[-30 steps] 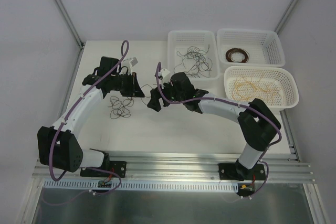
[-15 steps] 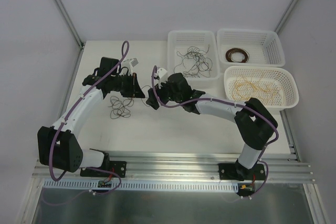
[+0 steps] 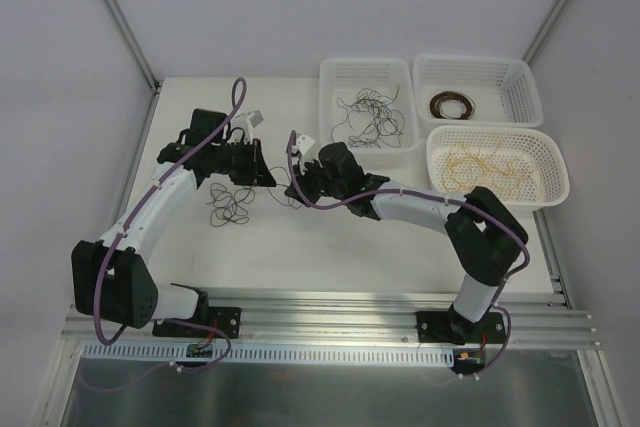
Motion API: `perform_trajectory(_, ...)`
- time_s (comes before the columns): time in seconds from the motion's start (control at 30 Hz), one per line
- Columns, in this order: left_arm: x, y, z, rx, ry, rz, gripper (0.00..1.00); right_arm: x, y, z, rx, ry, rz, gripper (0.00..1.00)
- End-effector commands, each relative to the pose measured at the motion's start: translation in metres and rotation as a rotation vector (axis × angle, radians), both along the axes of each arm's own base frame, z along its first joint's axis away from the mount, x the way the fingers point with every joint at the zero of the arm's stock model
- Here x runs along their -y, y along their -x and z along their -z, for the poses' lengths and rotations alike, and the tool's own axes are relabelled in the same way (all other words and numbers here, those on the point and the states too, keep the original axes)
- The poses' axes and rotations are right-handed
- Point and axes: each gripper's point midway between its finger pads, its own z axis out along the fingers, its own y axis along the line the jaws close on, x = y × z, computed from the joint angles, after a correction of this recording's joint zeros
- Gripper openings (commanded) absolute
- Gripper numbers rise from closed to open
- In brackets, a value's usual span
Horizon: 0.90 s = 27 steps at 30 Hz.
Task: Untangle the cables
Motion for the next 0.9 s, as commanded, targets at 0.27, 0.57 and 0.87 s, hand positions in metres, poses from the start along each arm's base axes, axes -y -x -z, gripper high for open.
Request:
perform_trajectory(0.27, -0.015, -0.011, -0.014, 0.137, -0.079, -0.069, 0.58, 0.070, 0.033, -0.040, 0.059, 0.107, 0.033, 0.01)
perform_trajectory(0.57, -0.036, -0.022, -0.009, 0.145, -0.148, -0.189, 0.88, 0.154, 0.028, -0.158, 0.191, 0.143, 0.253, 0.01)
perform_trajectory(0.87, -0.035, -0.023, 0.001, 0.110, -0.156, -0.190, 0.83, 0.226, 0.030, -0.288, 0.375, 0.020, 0.490, 0.01)
